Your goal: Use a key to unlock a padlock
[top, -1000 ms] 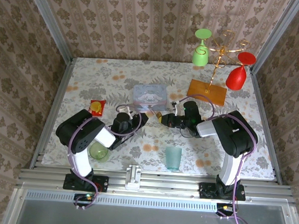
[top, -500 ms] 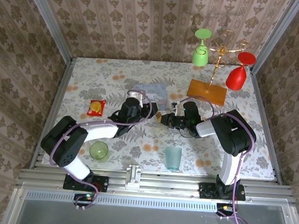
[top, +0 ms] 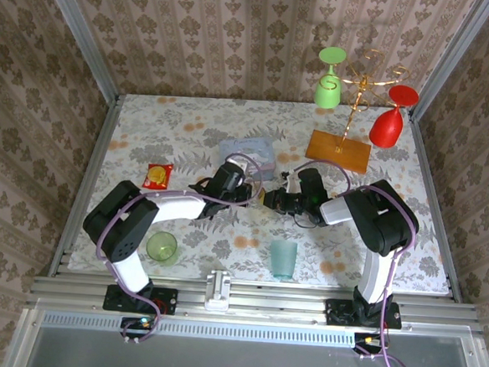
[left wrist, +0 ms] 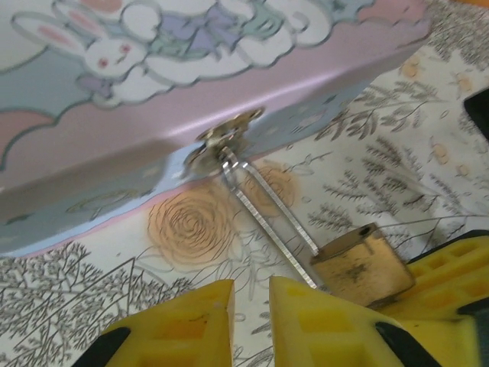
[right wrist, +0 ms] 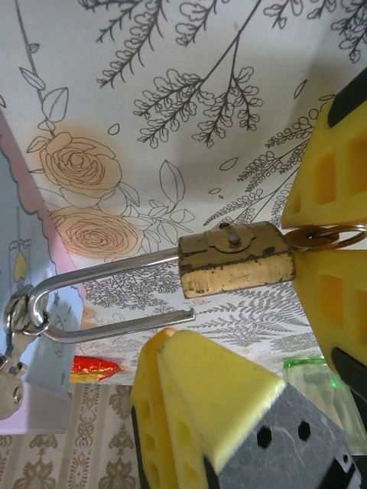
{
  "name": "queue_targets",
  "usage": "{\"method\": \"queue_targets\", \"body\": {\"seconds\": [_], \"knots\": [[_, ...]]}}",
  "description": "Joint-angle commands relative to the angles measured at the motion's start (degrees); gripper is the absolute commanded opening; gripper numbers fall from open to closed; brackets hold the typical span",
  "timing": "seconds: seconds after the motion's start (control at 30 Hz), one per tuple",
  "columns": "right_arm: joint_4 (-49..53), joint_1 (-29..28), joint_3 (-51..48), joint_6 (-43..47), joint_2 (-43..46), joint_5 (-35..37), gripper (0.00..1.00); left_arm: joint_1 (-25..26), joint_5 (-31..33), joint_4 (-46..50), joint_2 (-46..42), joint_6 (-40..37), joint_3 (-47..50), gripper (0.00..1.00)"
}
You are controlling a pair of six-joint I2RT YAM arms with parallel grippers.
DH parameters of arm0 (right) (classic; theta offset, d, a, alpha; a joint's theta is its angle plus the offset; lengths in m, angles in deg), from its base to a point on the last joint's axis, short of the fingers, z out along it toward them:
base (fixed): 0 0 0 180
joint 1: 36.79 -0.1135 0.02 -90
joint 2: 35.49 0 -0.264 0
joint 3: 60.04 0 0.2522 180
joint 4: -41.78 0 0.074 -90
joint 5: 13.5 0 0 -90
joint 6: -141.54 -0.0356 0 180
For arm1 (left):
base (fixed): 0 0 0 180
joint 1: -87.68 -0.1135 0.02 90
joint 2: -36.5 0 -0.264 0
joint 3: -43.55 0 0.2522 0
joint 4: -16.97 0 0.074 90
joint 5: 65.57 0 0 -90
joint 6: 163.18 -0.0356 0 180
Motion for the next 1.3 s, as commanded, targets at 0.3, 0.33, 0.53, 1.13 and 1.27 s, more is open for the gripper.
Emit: {"method": "queue_targets", "body": {"seconds": [0.3, 0.33, 0.53, 1.13, 1.27], "knots": [[16.14, -1.86, 2.58, 2.98, 1.25, 9.33, 0.32, -1.64, -2.06, -3.37, -1.16, 1.32, 1.37, 0.17], [16.98, -1.81, 2.29, 3.16, 1.93, 10.31, 0.32, -1.69, -2.38, -3.40, -1.16, 1.43, 1.71, 0.17], [22.26, -2.46, 2.29, 7.14, 6.78, 18.70, 0.35, -1.85, -2.26, -5.05, -3.34, 2.22, 3.84, 0.18], [31.61, -6.42, 18.00, 18.87, 0.13, 22.23, 0.45, -7.15, -5.75, 3.95, -25.86, -0.45, 8.91, 0.25], [34.47, -8.76, 18.62, 19.07, 0.73, 26.98, 0.46, -7.42, -5.51, 3.75, -26.47, -0.08, 10.19, 0.26]]}}
